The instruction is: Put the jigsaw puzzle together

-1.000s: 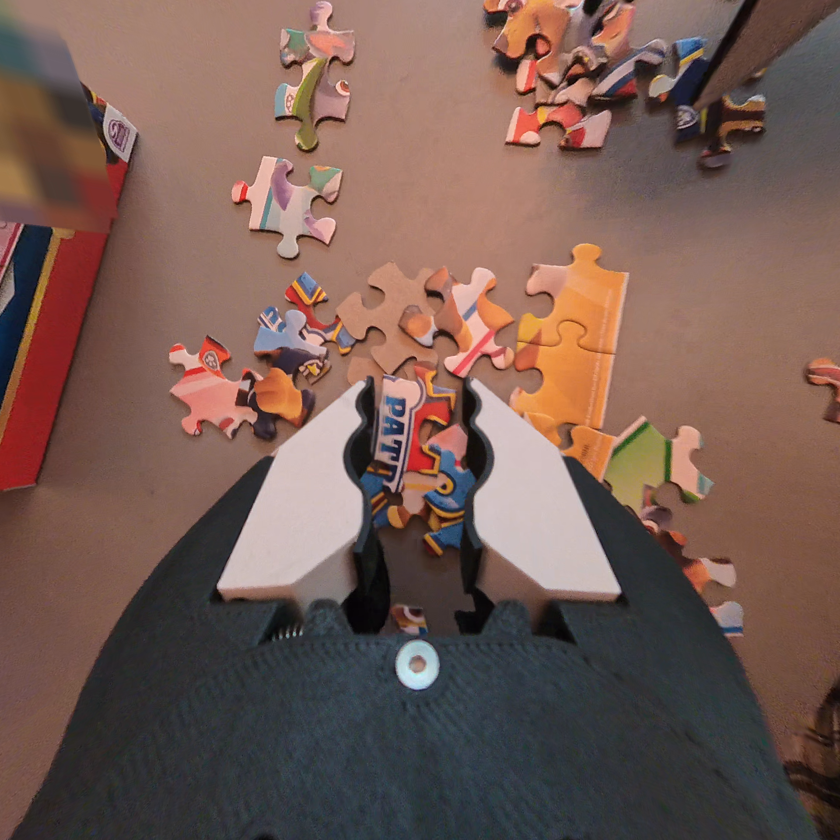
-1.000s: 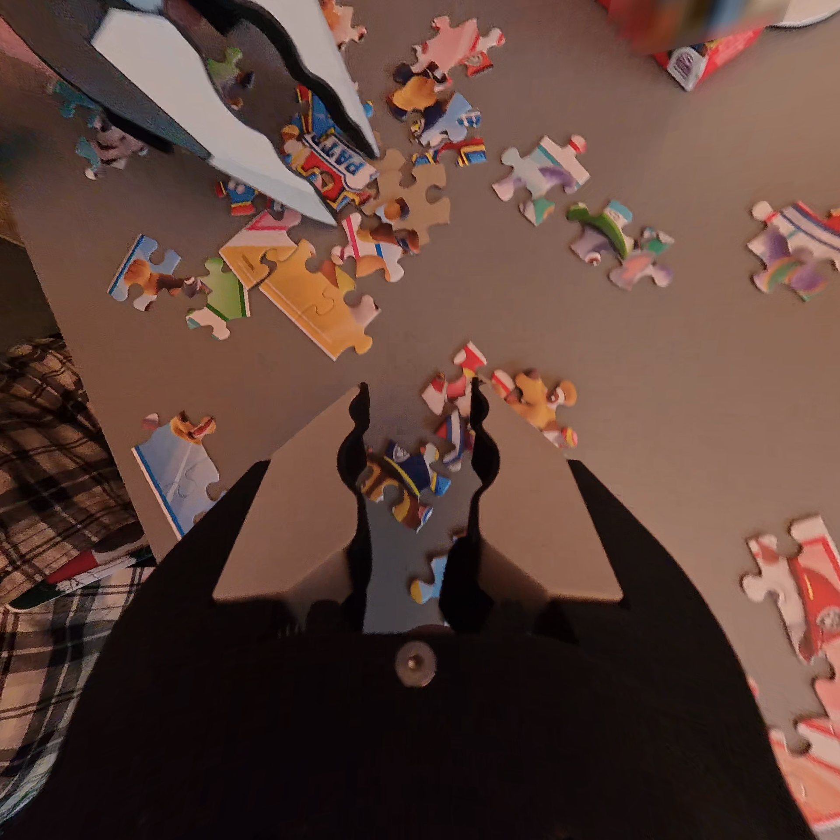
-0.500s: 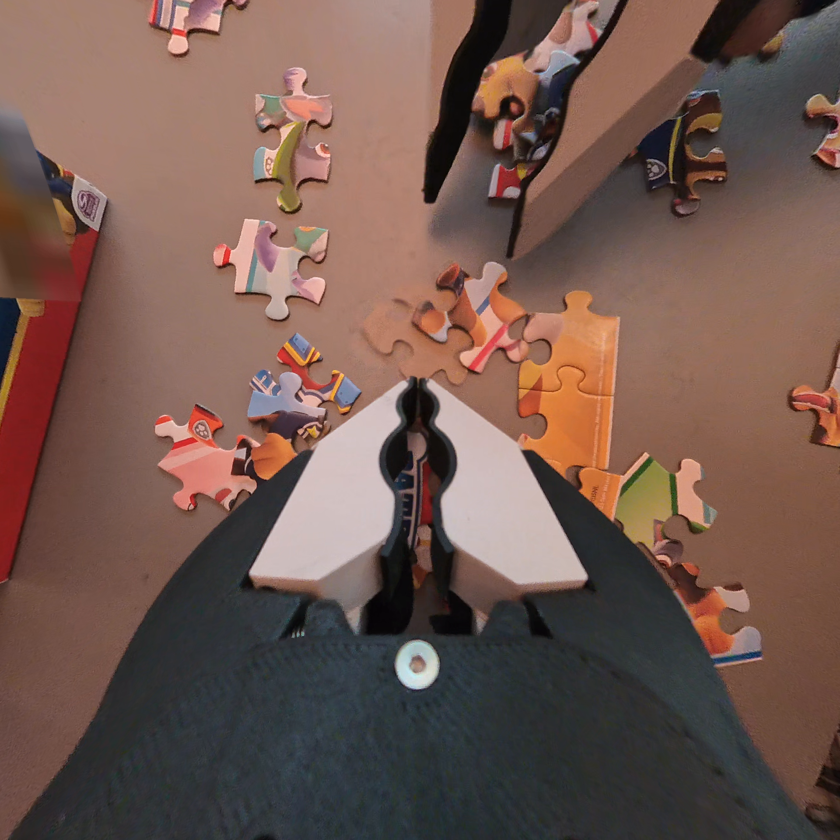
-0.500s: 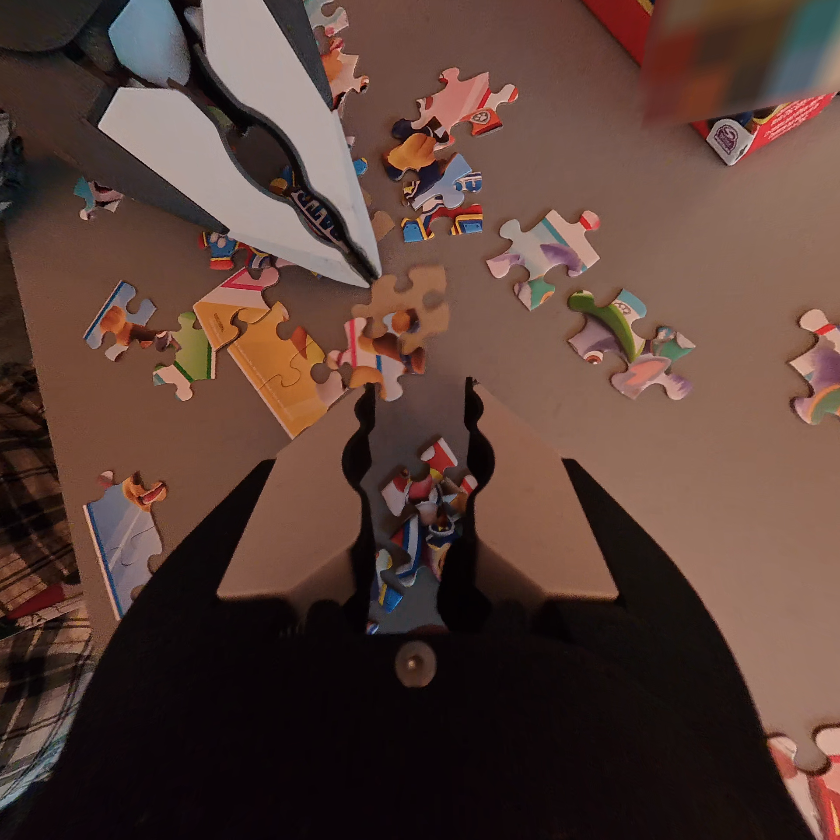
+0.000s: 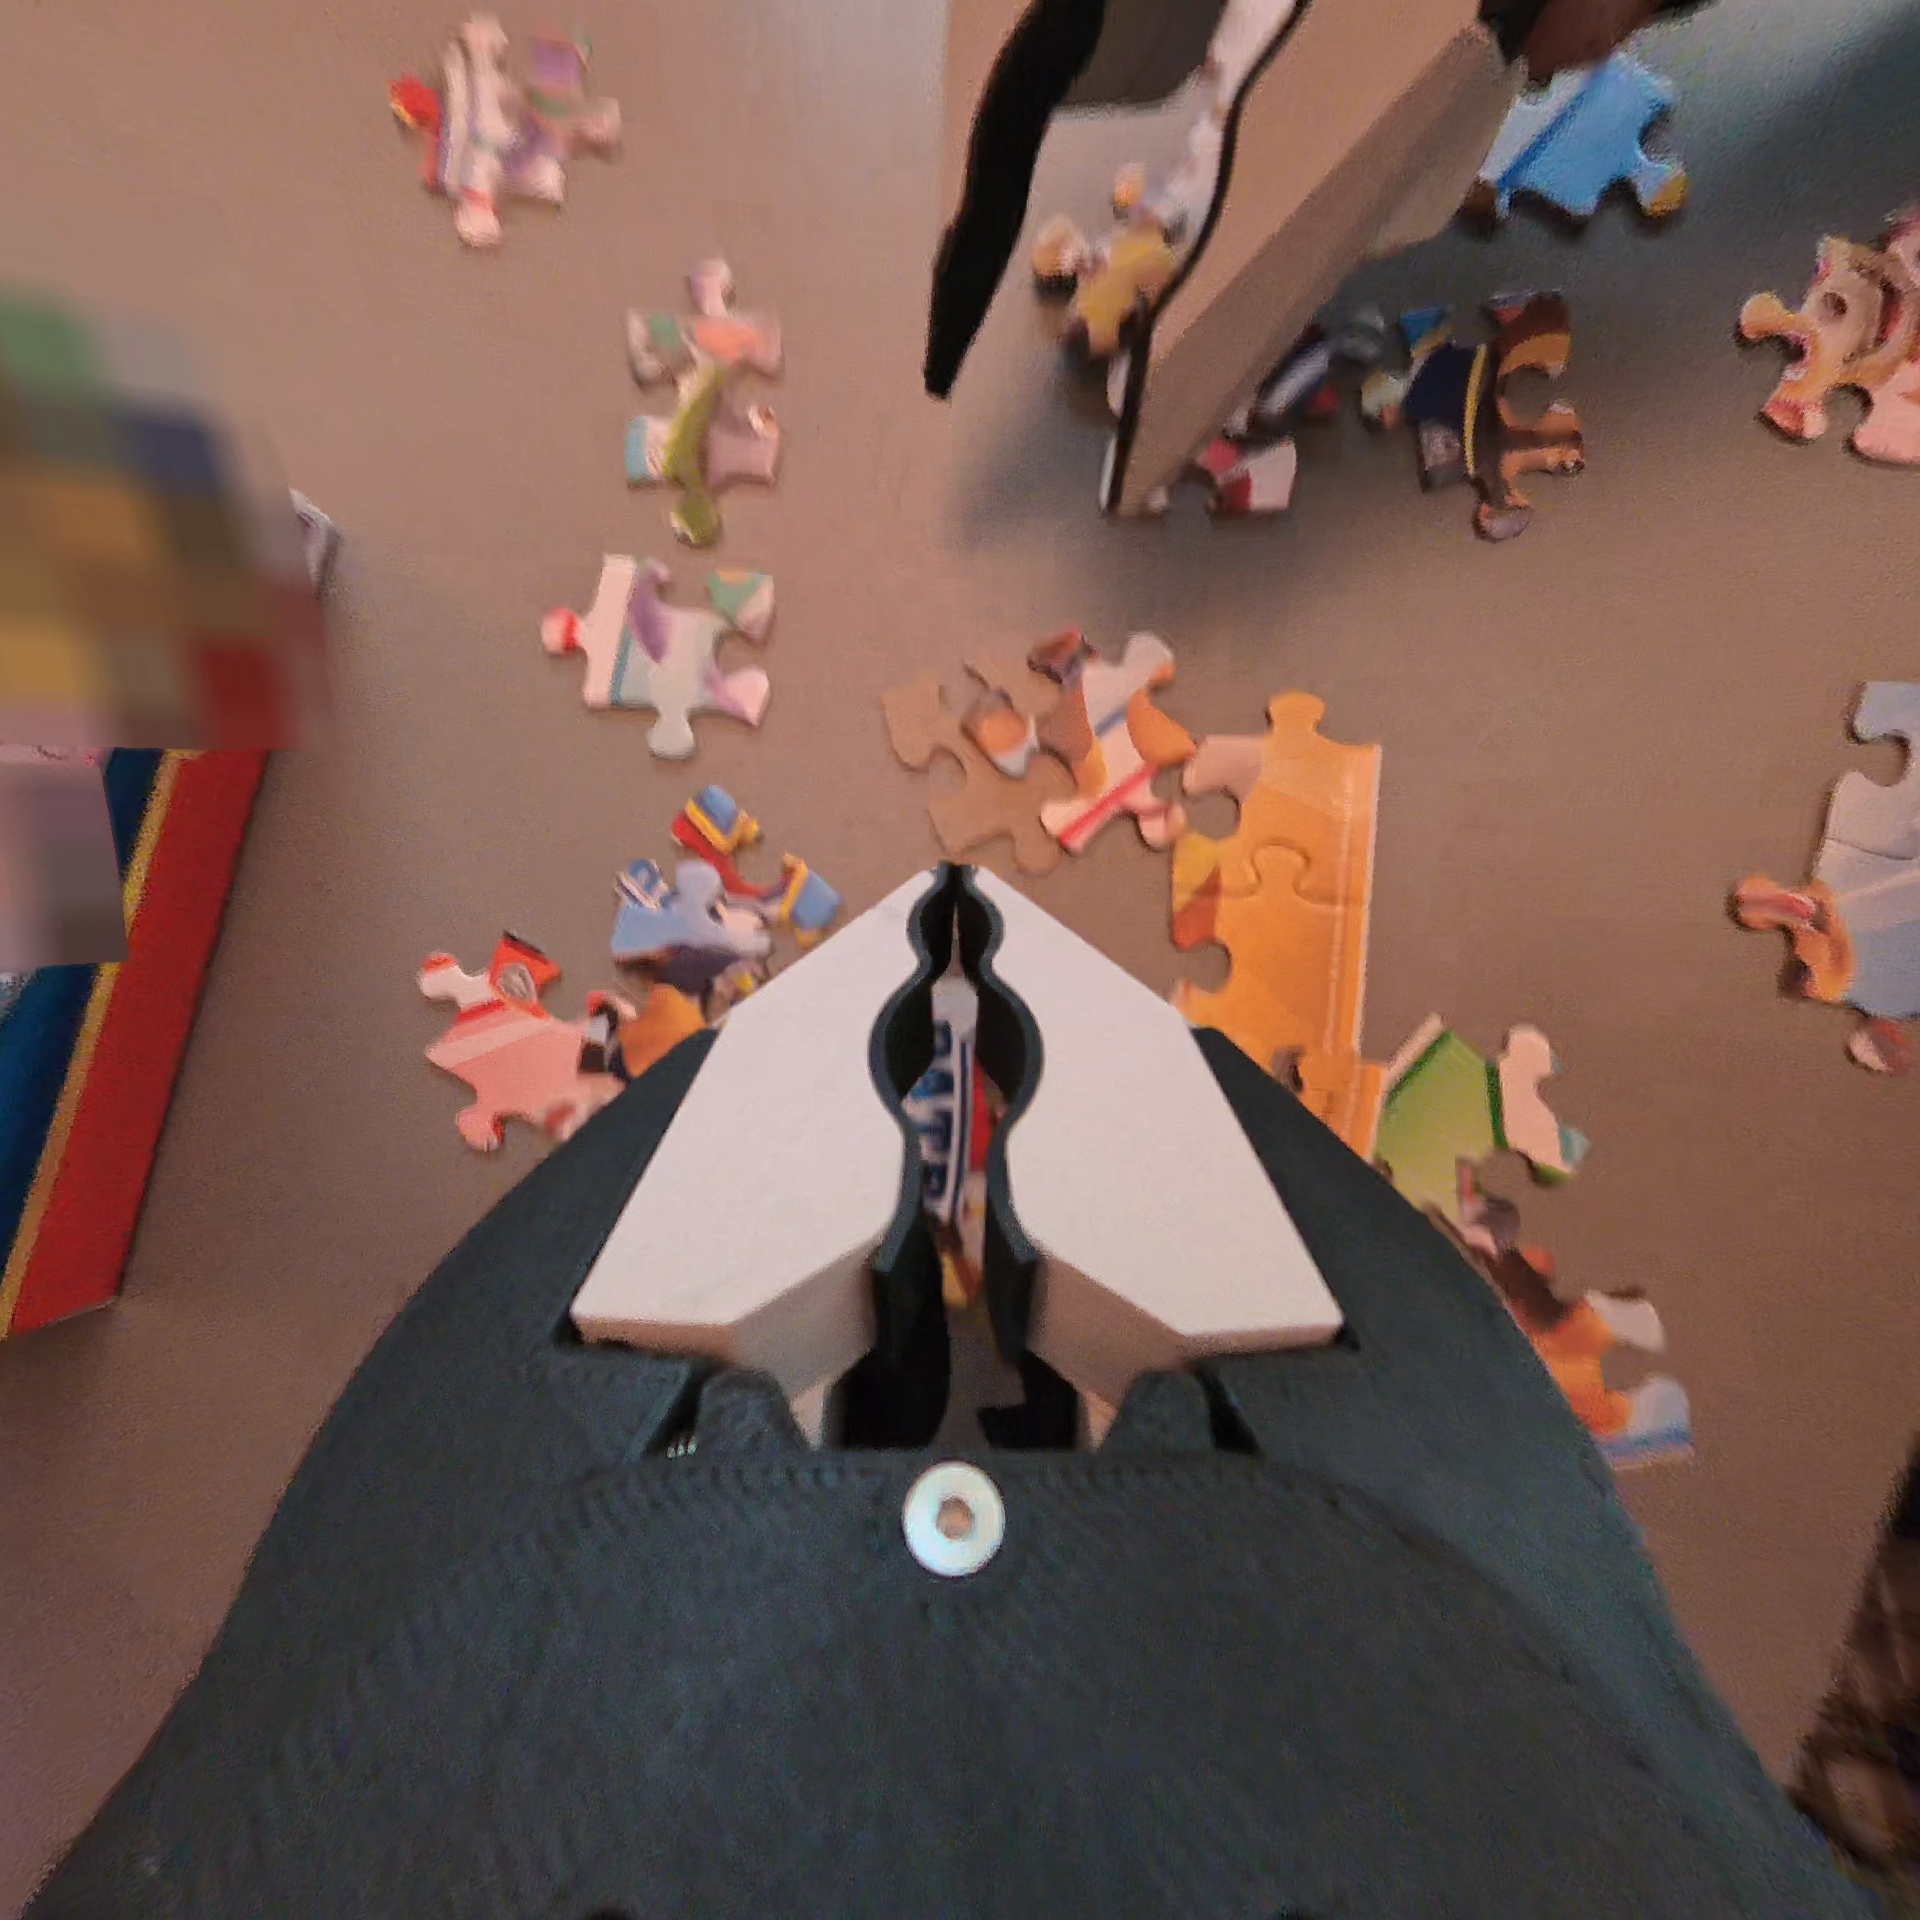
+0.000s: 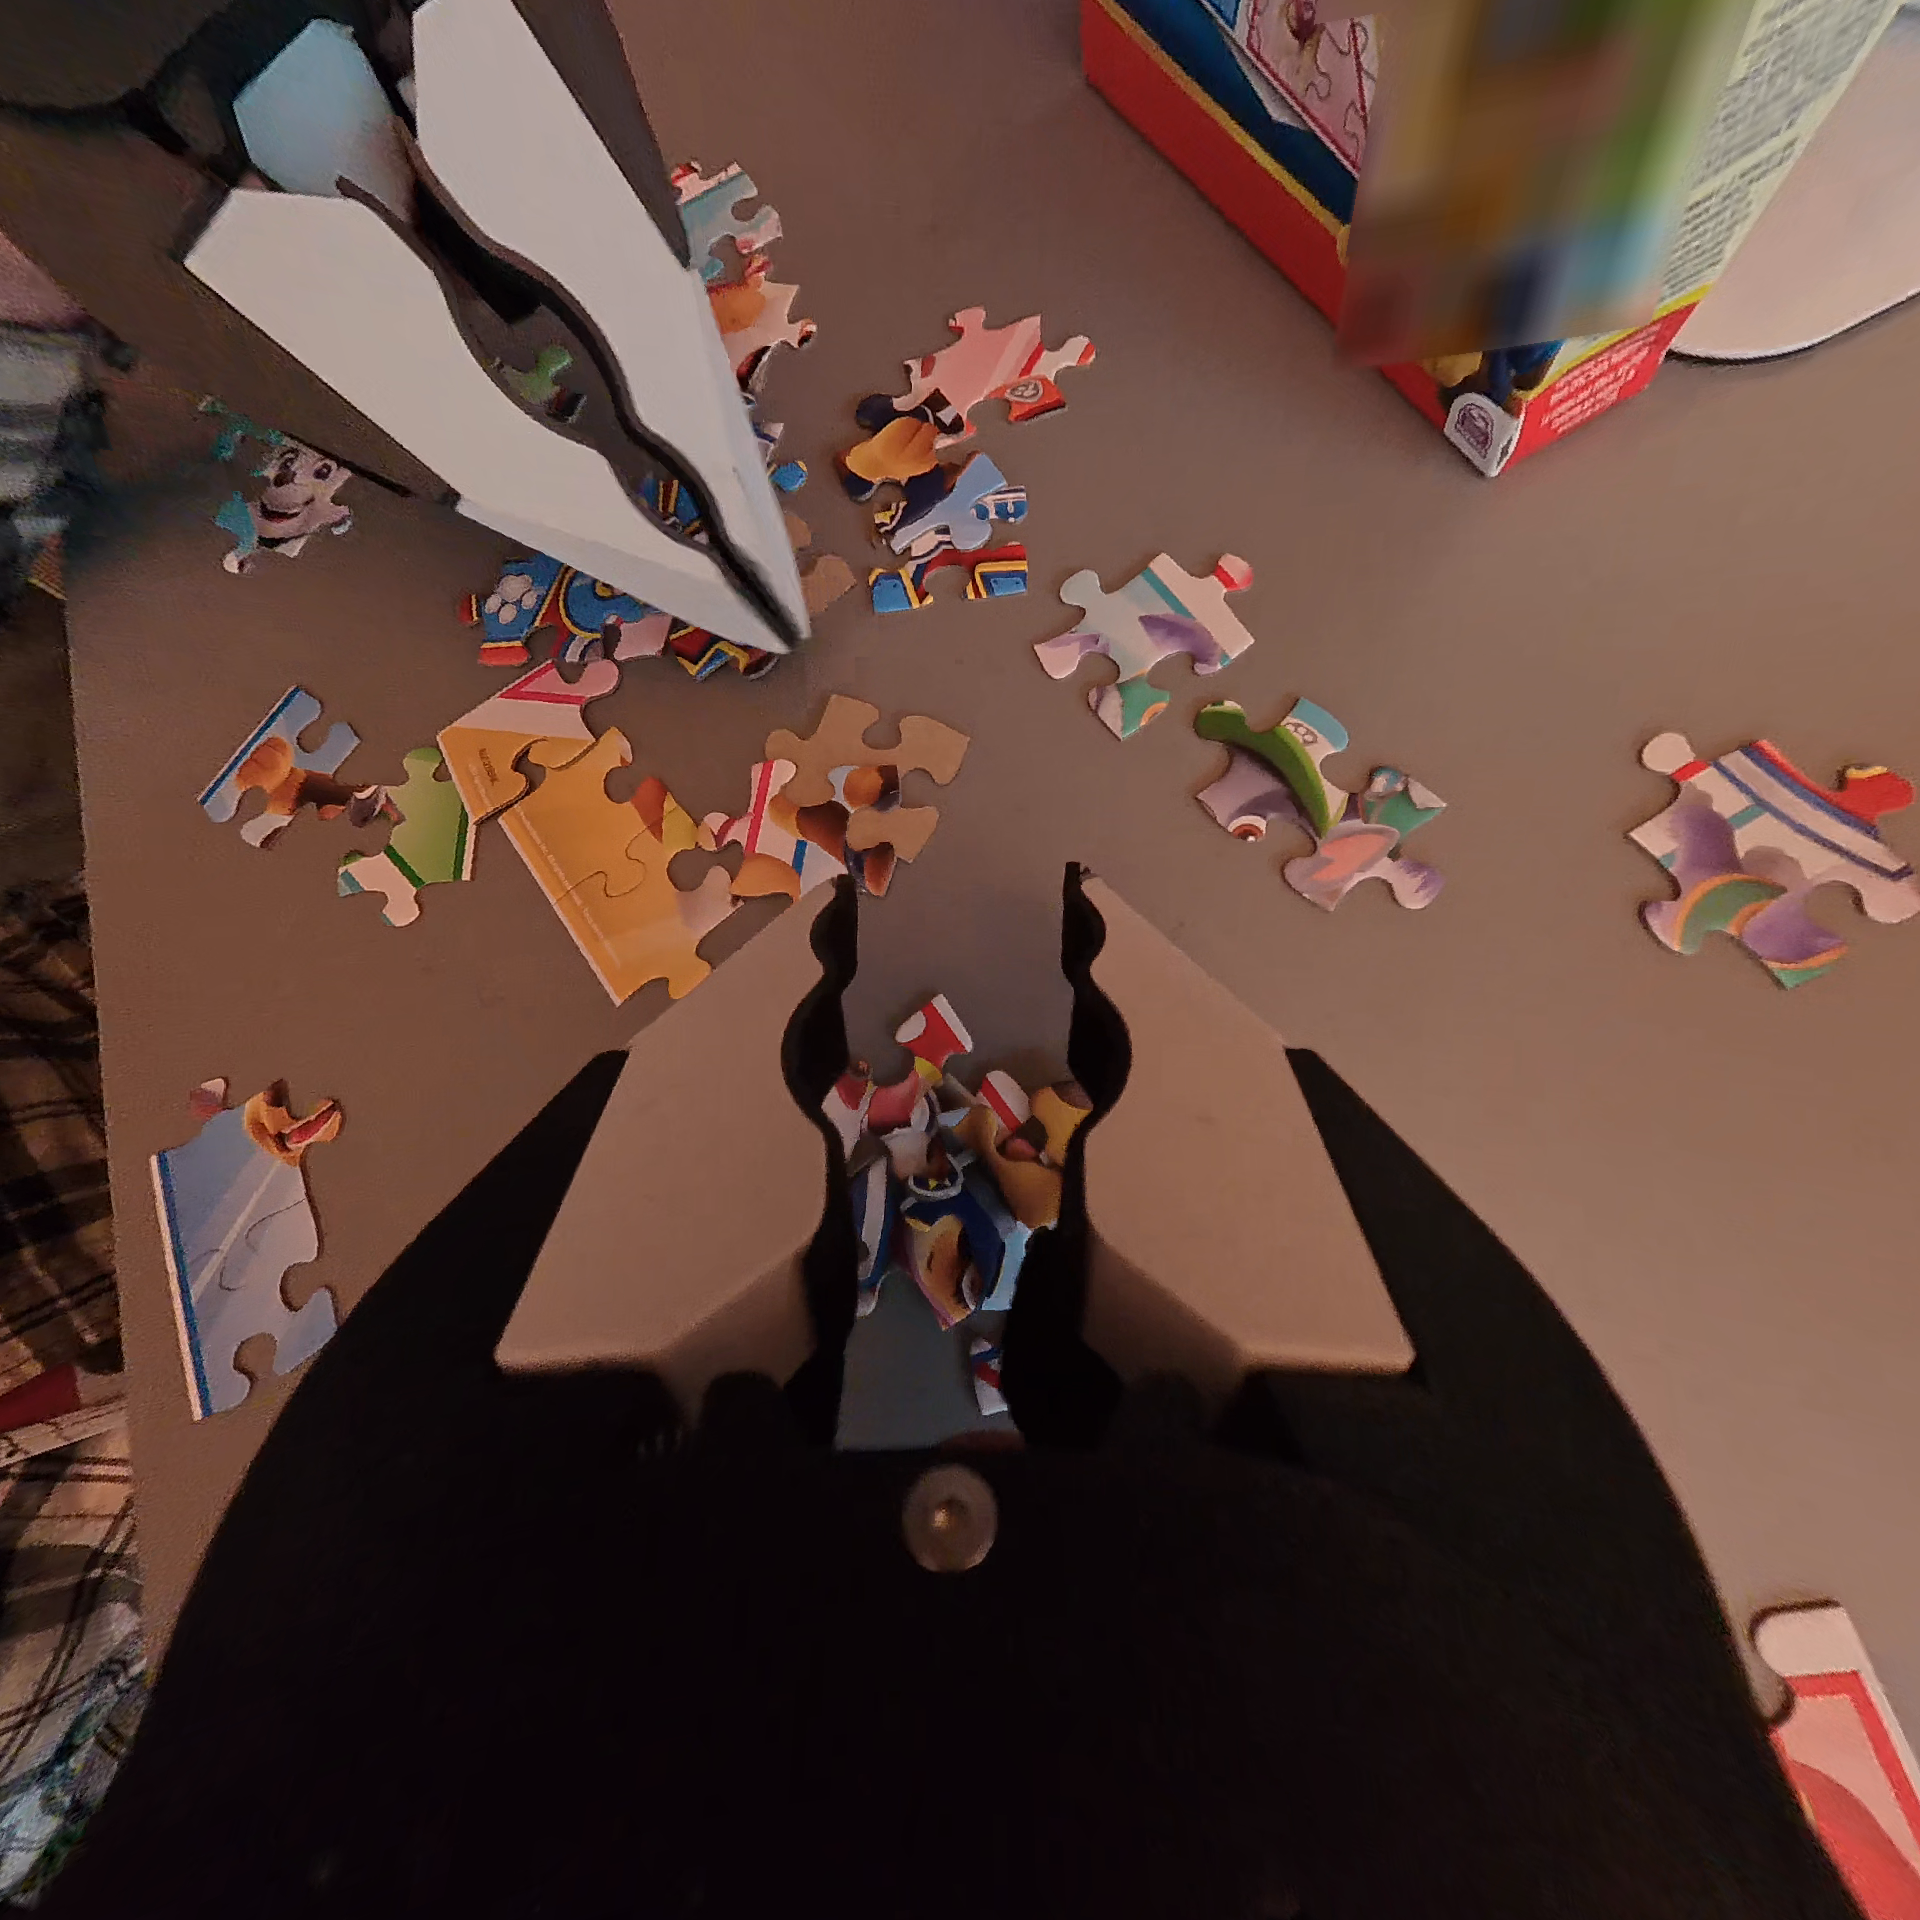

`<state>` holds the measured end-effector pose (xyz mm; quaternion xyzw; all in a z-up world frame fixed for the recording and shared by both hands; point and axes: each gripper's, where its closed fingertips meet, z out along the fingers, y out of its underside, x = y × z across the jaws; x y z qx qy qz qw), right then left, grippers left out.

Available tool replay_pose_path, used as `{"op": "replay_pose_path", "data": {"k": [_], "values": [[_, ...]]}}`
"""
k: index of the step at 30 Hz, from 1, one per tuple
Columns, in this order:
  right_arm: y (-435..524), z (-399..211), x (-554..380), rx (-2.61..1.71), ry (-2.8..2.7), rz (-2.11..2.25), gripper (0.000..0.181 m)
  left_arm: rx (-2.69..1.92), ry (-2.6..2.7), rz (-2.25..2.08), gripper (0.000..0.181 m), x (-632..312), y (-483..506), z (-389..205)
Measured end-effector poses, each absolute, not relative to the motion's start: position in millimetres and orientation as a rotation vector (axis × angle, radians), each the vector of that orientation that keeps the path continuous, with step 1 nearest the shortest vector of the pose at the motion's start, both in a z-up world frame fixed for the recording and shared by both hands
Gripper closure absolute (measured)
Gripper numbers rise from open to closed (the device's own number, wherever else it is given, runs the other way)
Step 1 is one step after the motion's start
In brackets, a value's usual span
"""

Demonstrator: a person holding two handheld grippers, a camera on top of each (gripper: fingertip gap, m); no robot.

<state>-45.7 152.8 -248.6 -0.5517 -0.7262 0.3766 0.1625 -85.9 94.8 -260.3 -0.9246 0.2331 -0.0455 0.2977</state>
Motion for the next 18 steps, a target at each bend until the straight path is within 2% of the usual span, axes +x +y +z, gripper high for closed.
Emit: {"op": "replay_pose_path", "data": {"k": [5, 7, 9, 12, 15, 16, 18], "values": [[132, -258, -47, -1.46, -2.189, 1.001, 0.139, -2.544, 0.593, -0.114, 0.151, -103, 62, -253], [126, -263, -51, -1.419, -2.217, 0.965, 0.139, -2.569, 0.589, -0.127, 0.147, -108, 48, -254], [121, -264, -54, -1.395, -2.229, 0.973, 0.14, -2.6, 0.568, -0.113, 0.134, -113, 41, -259], [118, -263, -57, -1.374, -2.217, 0.99, 0.142, -2.639, 0.57, -0.103, 0.128, -113, 35, -274], [120, -261, -58, -1.364, -2.198, 0.996, 0.142, -2.598, 0.53, -0.127, 0.139, -110, 43, -274], [121, -260, -58, -1.362, -2.191, 1.002, 0.143, -2.583, 0.549, -0.172, 0.152, -104, 43, -273], [123, -258, -59, -1.359, -2.173, 1.02, 0.144, -2.553, 0.572, -0.212, 0.155, -98, 47, -269]]}}
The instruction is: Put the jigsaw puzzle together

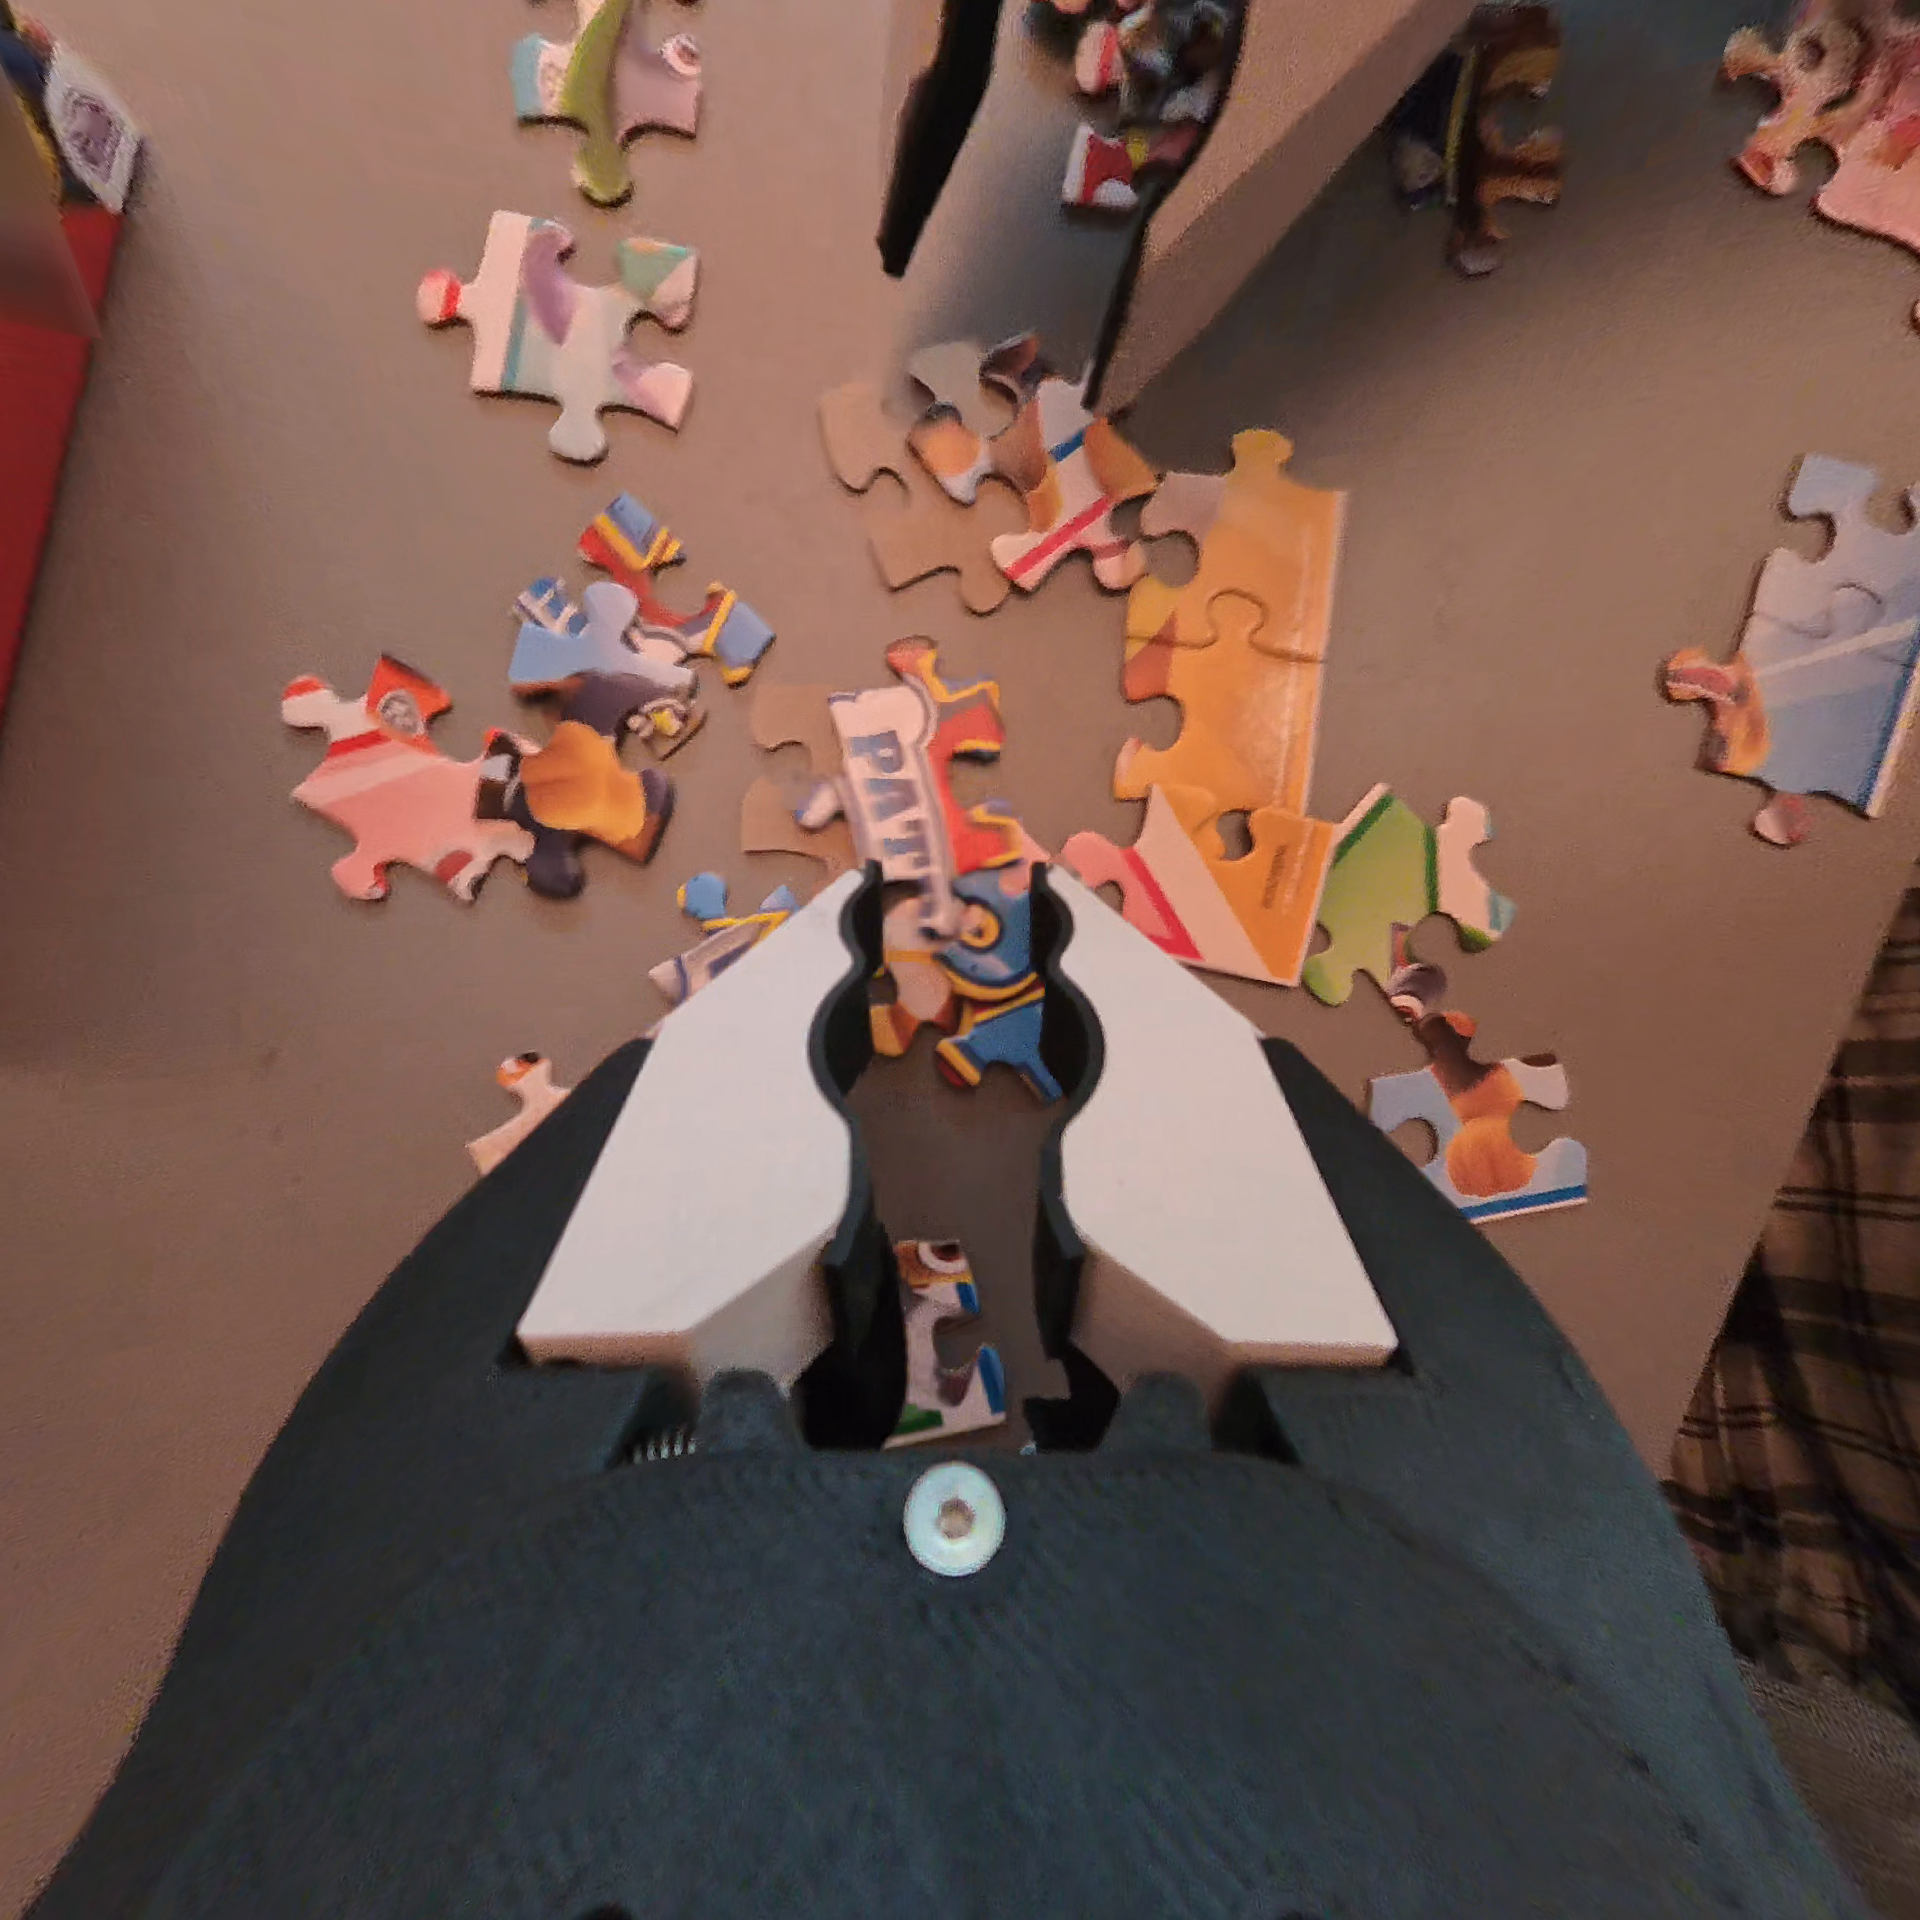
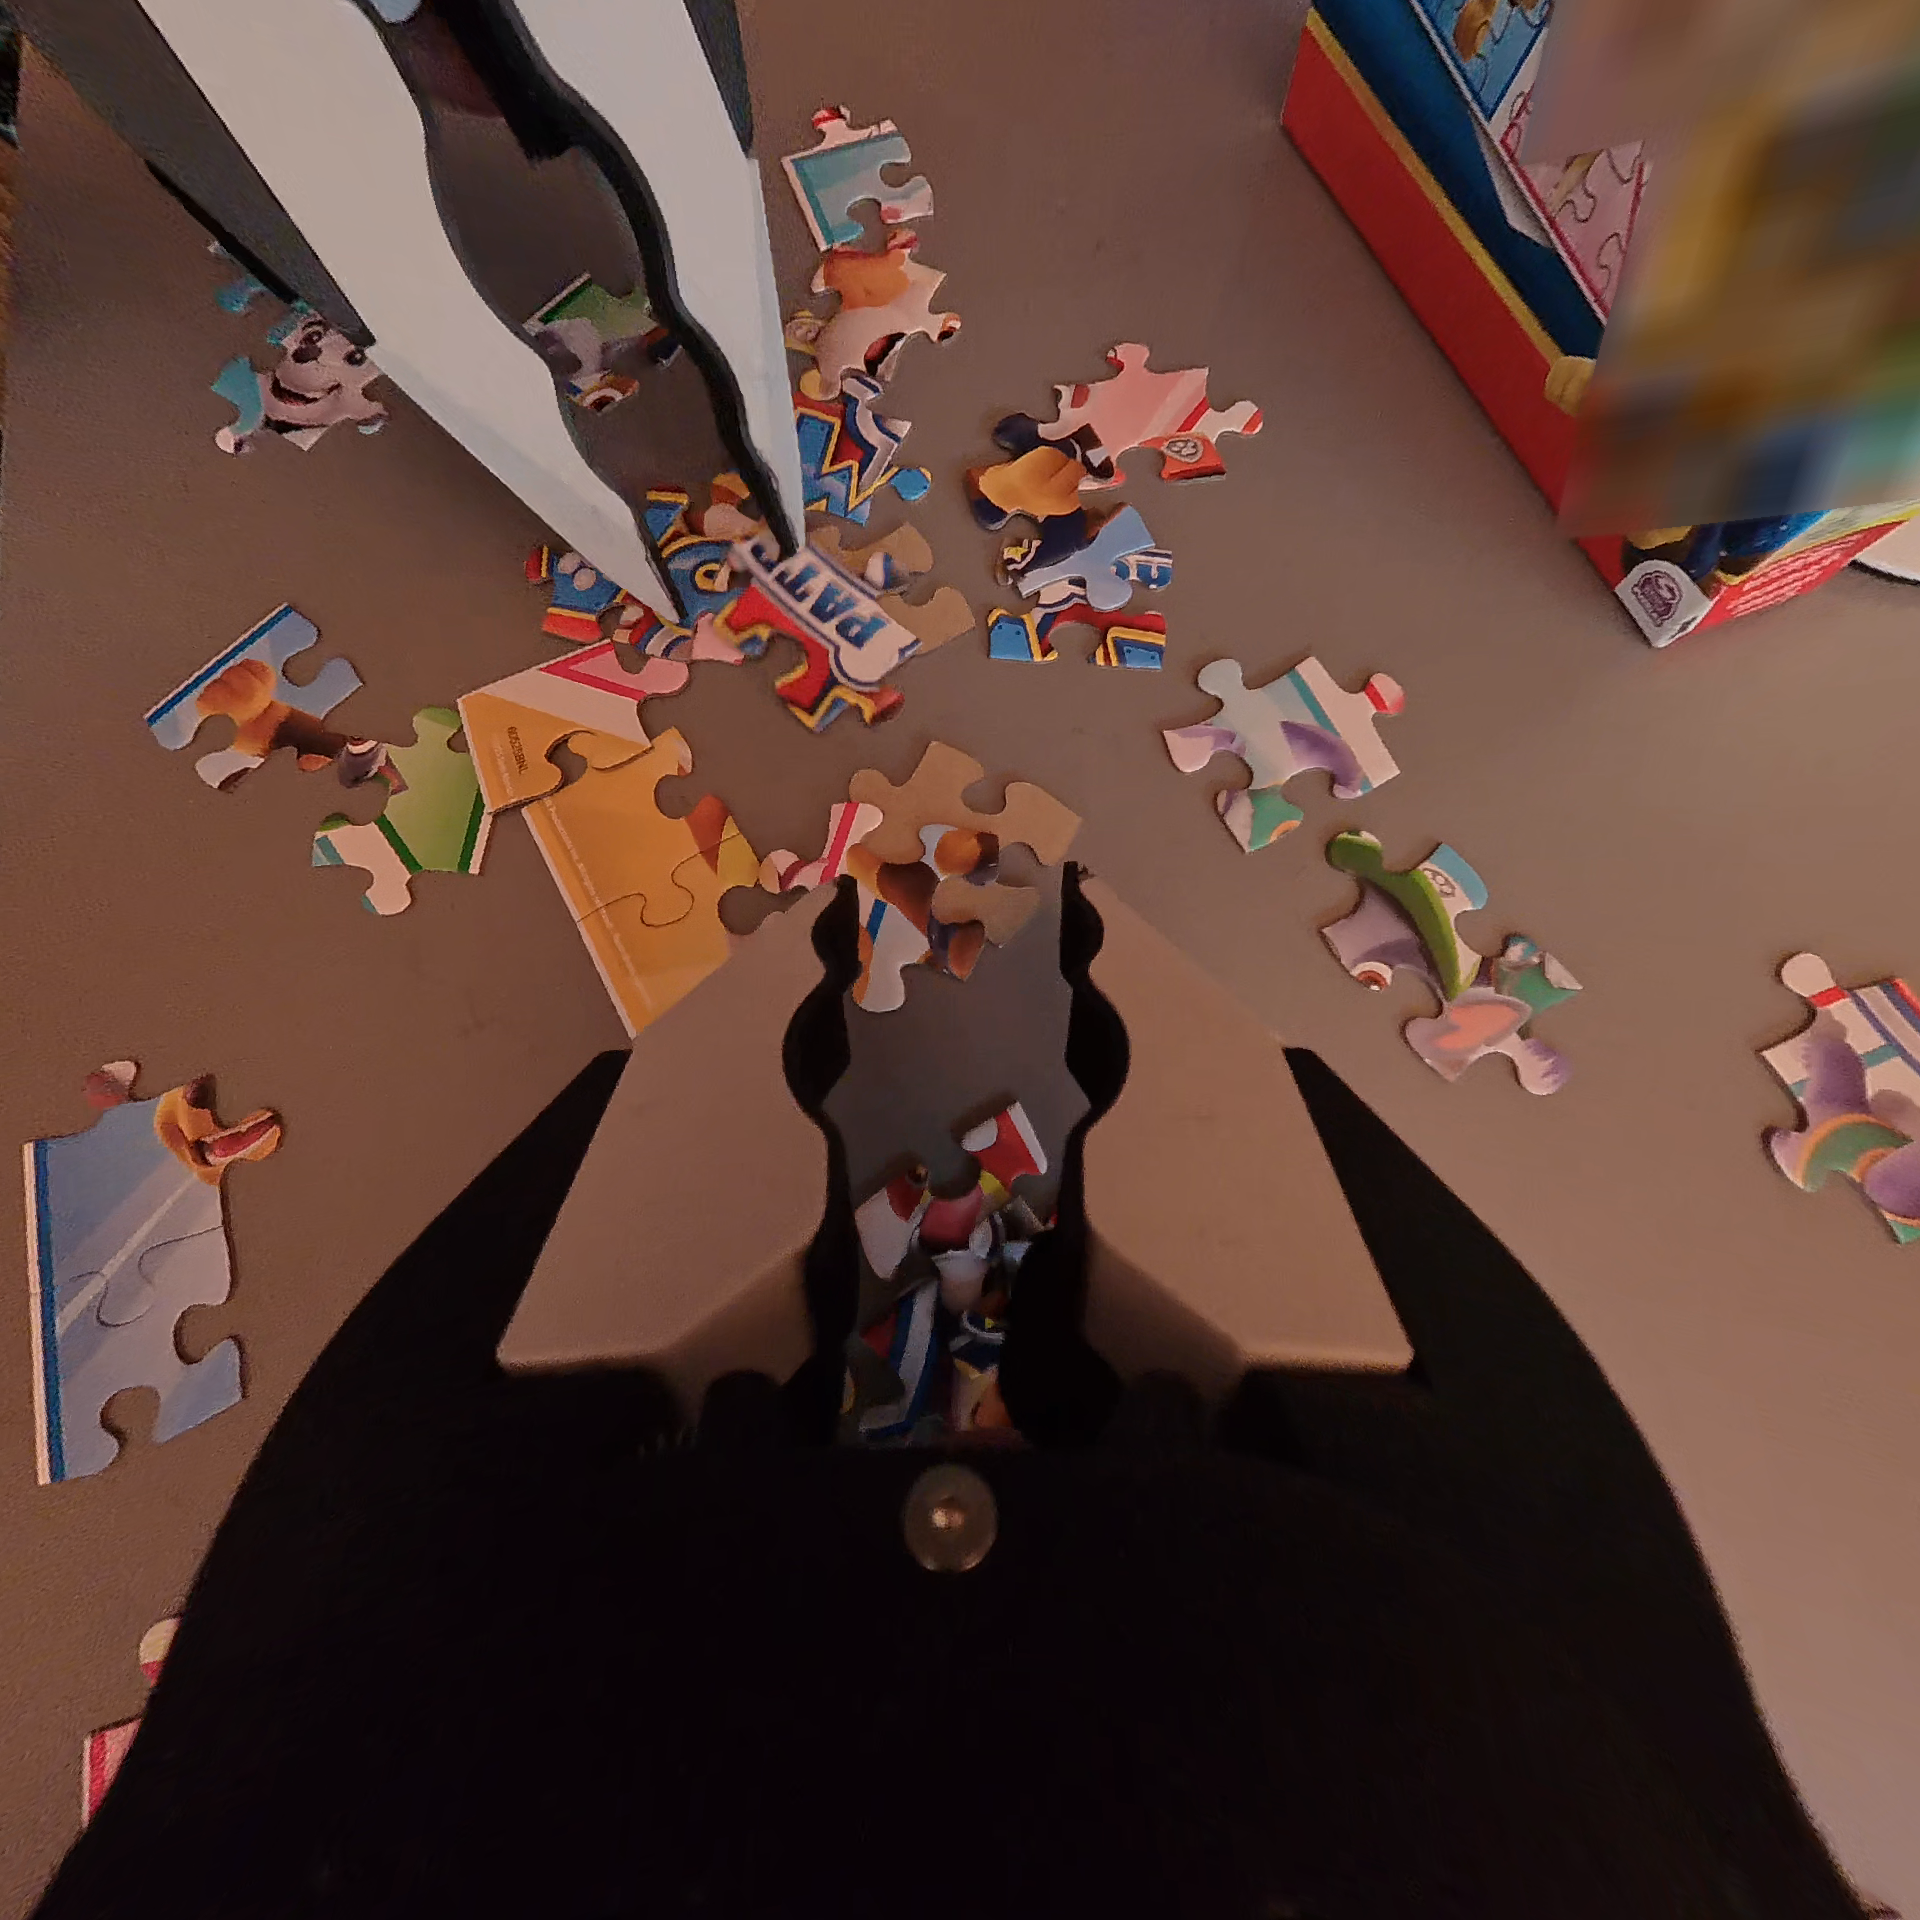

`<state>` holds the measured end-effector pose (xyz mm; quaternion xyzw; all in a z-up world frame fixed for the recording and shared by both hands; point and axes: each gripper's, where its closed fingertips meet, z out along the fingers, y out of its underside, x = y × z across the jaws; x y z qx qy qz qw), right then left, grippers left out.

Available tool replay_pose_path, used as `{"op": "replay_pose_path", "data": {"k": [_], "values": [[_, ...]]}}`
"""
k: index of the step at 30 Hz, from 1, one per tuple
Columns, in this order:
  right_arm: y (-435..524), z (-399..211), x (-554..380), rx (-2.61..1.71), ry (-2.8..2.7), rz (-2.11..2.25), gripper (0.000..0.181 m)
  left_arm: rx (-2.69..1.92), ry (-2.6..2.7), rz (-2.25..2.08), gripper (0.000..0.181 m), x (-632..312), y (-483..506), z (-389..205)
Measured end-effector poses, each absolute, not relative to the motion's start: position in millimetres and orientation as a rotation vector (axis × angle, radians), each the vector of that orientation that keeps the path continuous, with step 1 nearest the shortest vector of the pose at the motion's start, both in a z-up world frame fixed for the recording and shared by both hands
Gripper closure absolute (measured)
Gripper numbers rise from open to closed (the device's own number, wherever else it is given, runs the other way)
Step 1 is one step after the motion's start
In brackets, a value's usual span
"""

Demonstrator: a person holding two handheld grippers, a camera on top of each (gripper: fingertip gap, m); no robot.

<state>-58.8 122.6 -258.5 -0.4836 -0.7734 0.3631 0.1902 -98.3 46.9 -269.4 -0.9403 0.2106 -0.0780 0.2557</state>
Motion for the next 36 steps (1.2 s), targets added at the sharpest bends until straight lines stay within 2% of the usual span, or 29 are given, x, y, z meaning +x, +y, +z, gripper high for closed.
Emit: {"op": "replay_pose_path", "data": {"k": [7, 10, 15, 20, 21, 26, 30, 34, 36], "values": [[129, -253, -60, -1.343, -2.114, 1.068, 0.146, -2.598, 0.489, -0.034, 0.135, -154, 78, -269], [133, -249, -60, -1.339, -2.087, 1.08, 0.147, -2.609, 0.522, -0.068, 0.135, -154, 87, -276], [137, -245, -59, -1.334, -2.064, 1.097, 0.148, -2.587, 0.546, -0.041, 0.155, -153, 95, -276], [138, -242, -58, -1.32, -2.057, 1.095, 0.148, -2.57, 0.571, -0.046, 0.157, -151, 96, -274], [138, -241, -57, -1.318, -2.055, 1.094, 0.148, -2.537, 0.573, -0.083, 0.178, -147, 98, -269], [141, -234, -56, -1.304, -2.027, 1.107, 0.148, -2.462, 0.52, -0.145, 0.181, -156, 101, -239], [144, -231, -54, -1.305, -2.014, 1.11, 0.148, -2.558, 0.542, -0.099, 0.16, -175, 79, -237], [144, -230, -53, -1.301, -2.014, 1.115, 0.148, -2.703, 0.632, -0.094, 0.13, -190, 43, -258], [144, -231, -53, -1.3, -2.016, 1.114, 0.148, -2.746, 0.663, -0.113, 0.125, -193, 31, -267]]}}
